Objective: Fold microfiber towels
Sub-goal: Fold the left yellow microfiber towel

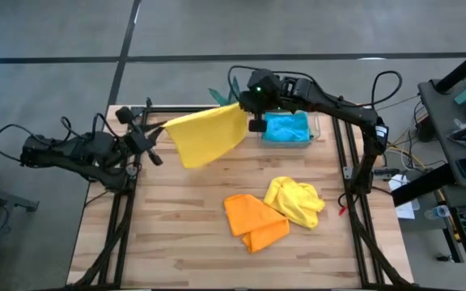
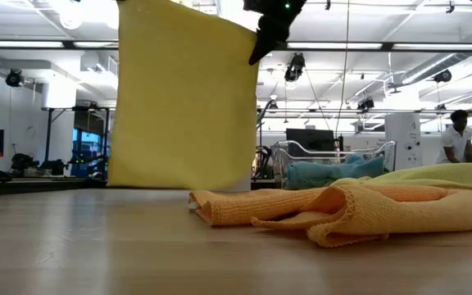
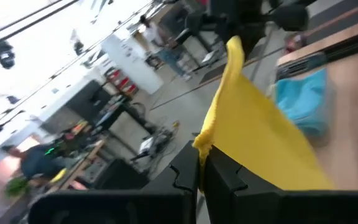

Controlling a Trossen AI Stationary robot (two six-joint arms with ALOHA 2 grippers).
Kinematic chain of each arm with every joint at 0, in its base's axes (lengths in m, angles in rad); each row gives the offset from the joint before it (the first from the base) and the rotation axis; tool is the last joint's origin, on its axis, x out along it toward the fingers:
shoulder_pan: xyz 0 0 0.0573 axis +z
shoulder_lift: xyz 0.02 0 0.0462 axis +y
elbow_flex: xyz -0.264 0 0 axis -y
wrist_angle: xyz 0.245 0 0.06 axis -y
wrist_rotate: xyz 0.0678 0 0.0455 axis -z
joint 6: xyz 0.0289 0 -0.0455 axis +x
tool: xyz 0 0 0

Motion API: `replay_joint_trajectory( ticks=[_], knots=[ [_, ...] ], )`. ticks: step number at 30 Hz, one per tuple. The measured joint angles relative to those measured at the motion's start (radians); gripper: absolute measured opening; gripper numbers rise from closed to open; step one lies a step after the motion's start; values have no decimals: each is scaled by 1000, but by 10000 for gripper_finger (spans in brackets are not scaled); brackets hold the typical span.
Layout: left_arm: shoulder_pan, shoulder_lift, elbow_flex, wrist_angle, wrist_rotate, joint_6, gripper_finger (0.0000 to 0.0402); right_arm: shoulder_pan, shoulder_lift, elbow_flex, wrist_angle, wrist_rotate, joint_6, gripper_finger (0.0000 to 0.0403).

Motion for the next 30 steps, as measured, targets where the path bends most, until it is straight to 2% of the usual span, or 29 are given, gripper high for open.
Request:
replay_joint_trajectory(
  ticks=[3, 6, 10, 15, 19, 23, 30],
  knots=[
    [-2, -12, -12, 1, 95, -27, 0, 21, 0, 0, -93, -13, 31, 8],
    [-2, -4, -34, -7, 175, -125, 0, 58, 0, 0, -199, -31, 87, 8],
    [-19, 35, -61, -22, 262, -274, 0, 122, 0, -20, -295, -147, 138, 8],
    [-100, 114, -66, -117, 300, -492, 0, 217, 0, -96, -355, -247, 183, 8],
    [-190, 179, -68, -158, 375, -686, 0, 293, -1, -184, -357, -314, 206, 8],
    [-269, 249, -65, -148, 437, -853, 0, 364, -2, -272, -335, -328, 225, 8],
    [-333, 407, -65, -138, 622, -1102, 0, 454, -2, -406, -268, -354, 290, 8]
  ],
)
